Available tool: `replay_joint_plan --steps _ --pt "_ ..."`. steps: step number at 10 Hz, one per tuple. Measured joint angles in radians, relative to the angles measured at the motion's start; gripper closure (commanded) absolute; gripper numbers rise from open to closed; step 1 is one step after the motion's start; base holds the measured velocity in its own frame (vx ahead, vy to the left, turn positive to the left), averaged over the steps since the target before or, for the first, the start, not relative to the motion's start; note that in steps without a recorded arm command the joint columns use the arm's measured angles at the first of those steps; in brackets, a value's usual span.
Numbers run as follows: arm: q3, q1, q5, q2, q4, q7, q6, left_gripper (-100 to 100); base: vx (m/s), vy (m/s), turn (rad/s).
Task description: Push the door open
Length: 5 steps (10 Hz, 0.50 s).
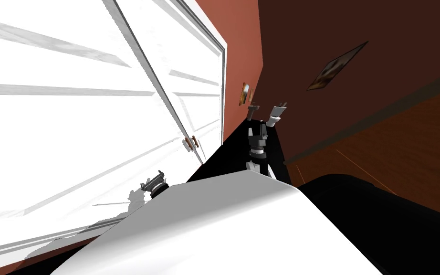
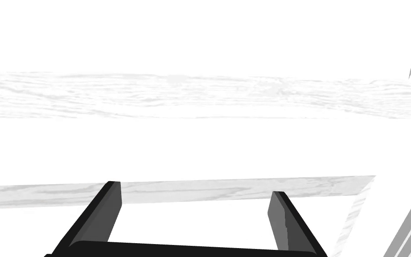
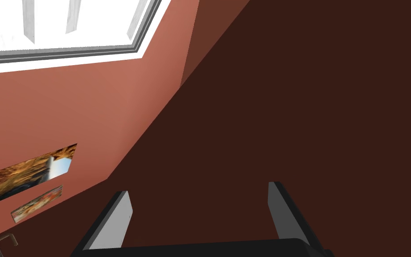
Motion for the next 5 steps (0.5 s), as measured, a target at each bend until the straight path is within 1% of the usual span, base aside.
replay_joint_plan --steps 1,2,3,5 --pt "-0.002 0.001 -0.001 0.004 0.000 0.002 0.001 -100 -0.005 0.208 0.106" --pt "-0.004 0.004 -0.003 0.010 0.000 0.005 0.001 -100 0.047 0.165 0.052" --pt "-0.005 0.005 -0.004 0.013 0.000 0.007 0.002 -100 0.099 0.167 0.065" --pt "-0.009 0.008 -0.006 0.019 0.000 0.011 0.002 -100 0.086 0.198 0.095"
